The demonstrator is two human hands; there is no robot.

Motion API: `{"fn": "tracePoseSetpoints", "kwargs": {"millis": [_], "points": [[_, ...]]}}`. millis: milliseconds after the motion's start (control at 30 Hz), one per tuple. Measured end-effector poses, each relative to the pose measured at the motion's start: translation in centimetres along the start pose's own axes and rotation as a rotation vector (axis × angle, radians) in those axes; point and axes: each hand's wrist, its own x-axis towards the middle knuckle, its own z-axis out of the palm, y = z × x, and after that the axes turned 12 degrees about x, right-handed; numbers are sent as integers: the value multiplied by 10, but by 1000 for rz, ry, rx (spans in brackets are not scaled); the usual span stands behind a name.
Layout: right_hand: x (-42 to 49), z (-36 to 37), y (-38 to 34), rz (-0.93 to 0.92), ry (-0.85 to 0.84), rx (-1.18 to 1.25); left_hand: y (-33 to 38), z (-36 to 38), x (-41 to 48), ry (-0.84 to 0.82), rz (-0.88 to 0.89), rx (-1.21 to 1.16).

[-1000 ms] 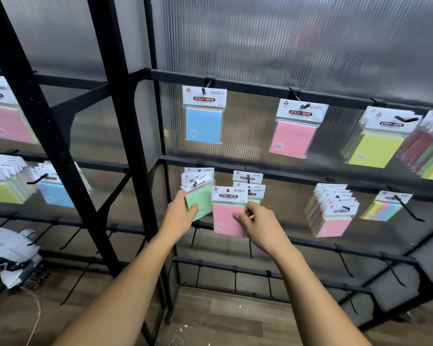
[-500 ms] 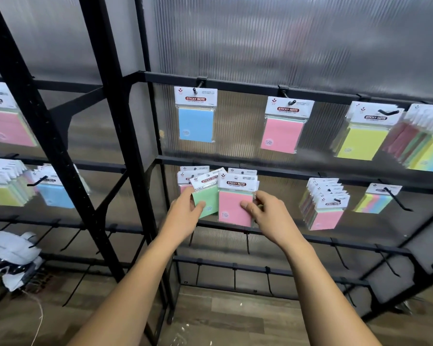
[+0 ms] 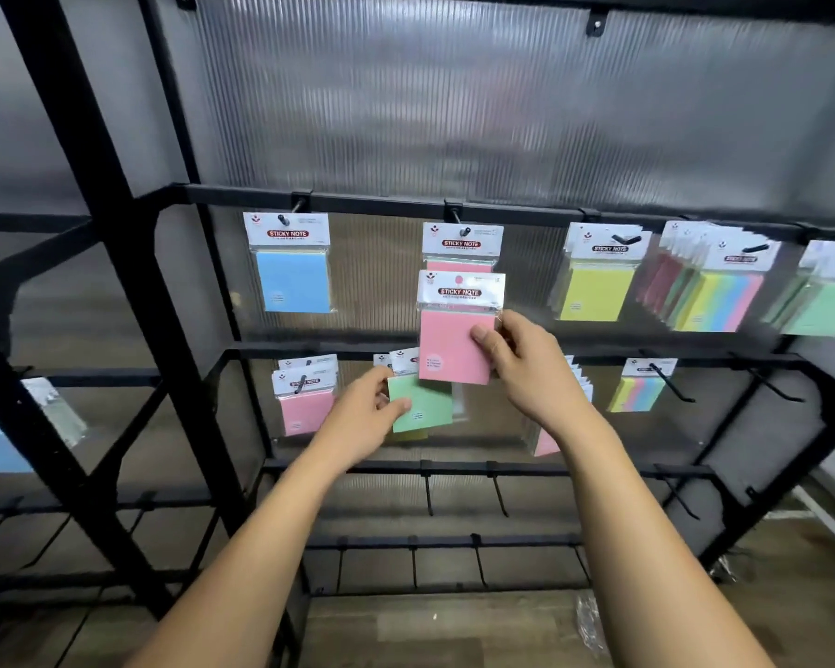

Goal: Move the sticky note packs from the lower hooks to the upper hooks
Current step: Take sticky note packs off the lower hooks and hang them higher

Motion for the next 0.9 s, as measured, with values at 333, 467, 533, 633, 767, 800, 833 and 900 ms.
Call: {"fn": "tracePoseSetpoints", "kwargs": {"millis": [333, 467, 533, 633, 767, 800, 833, 900], "points": [[32, -13, -23, -92, 9, 45, 26, -1, 6, 4, 22, -70], [43, -15, -22, -71, 14, 56, 26, 0, 6, 4, 8, -56], [46, -16, -20, -57, 10, 58, 25, 0, 7, 5, 1, -49], [49, -15, -15, -19, 2, 60, 23, 1, 8, 2, -12, -41], [51, -15, -11, 9, -4, 65, 22, 2, 10, 4, -15, -44], [52, -15, -11, 6, -4, 69, 23, 3, 10, 7, -10, -41], [53, -15, -10, 7, -2, 70, 23, 3, 11, 10, -4, -36], [56, -15, -8, 13, 5, 61, 24, 5, 11, 9, 4, -32]]}}
